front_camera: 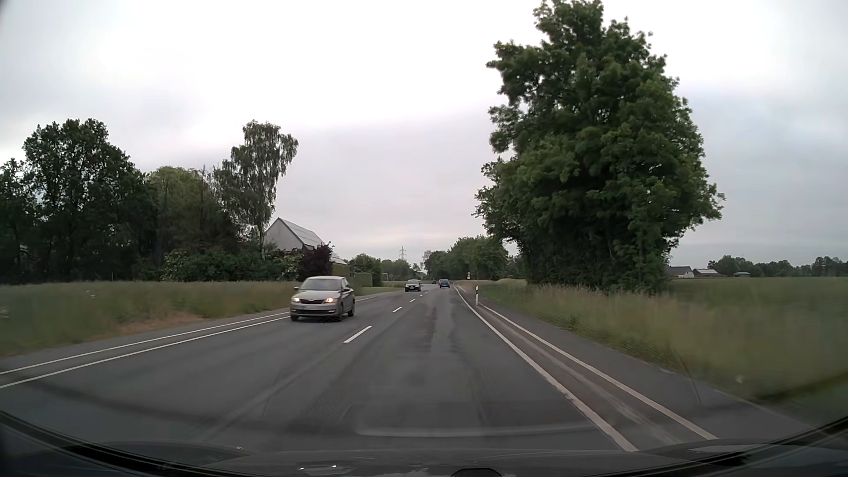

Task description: Follow the waypoints while adhering to traffic rules and regulations

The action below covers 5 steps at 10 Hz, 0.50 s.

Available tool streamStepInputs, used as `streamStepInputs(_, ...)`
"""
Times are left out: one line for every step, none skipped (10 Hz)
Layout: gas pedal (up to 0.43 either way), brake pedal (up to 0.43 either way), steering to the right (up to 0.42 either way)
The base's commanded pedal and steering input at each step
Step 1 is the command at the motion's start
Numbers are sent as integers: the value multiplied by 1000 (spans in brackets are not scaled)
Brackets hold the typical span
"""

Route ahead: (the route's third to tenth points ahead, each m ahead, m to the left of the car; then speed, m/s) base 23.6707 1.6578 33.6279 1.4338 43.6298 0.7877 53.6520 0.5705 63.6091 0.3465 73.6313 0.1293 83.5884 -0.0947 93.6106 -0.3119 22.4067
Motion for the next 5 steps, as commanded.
streamStepInputs(268, 0, 1)
streamStepInputs(268, 0, 1)
streamStepInputs(268, 0, 1)
streamStepInputs(268, 0, 1)
streamStepInputs(268, 0, 1)
